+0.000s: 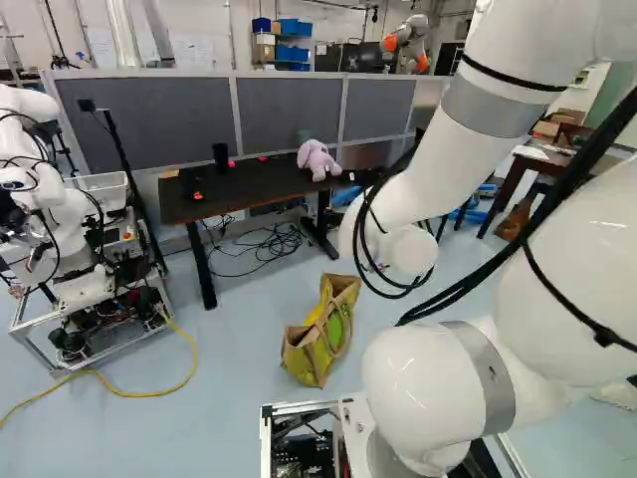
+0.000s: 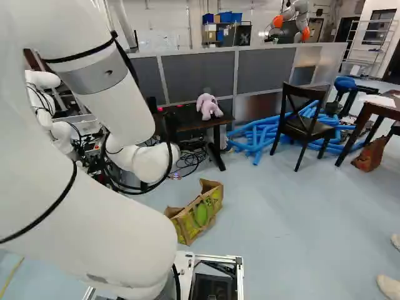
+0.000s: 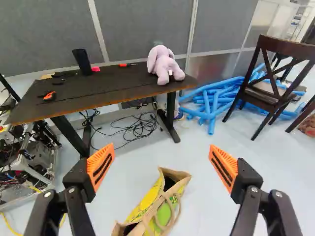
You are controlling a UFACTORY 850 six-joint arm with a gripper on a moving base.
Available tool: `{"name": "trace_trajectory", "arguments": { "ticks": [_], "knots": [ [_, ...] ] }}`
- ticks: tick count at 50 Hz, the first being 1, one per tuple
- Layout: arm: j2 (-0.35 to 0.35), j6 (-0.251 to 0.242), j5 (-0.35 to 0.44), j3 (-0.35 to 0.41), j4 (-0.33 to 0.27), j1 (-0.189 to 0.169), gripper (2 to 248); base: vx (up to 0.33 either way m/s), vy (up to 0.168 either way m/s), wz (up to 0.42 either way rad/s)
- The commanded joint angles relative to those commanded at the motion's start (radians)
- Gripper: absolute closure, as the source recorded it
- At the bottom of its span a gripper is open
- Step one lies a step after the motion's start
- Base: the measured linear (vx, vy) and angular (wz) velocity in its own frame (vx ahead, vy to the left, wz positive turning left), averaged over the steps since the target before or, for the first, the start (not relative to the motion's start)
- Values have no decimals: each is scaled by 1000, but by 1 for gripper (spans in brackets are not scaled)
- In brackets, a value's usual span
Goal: Pick up the bag on the ground and place it on the table
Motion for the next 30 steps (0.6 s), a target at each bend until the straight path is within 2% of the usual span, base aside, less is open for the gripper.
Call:
{"name": "trace_trajectory", "arguments": {
  "ticks": [30],
  "knots": [
    [-204, 0, -58, -117, 11, 1, 3, 0, 0, 0]
  ]
}}
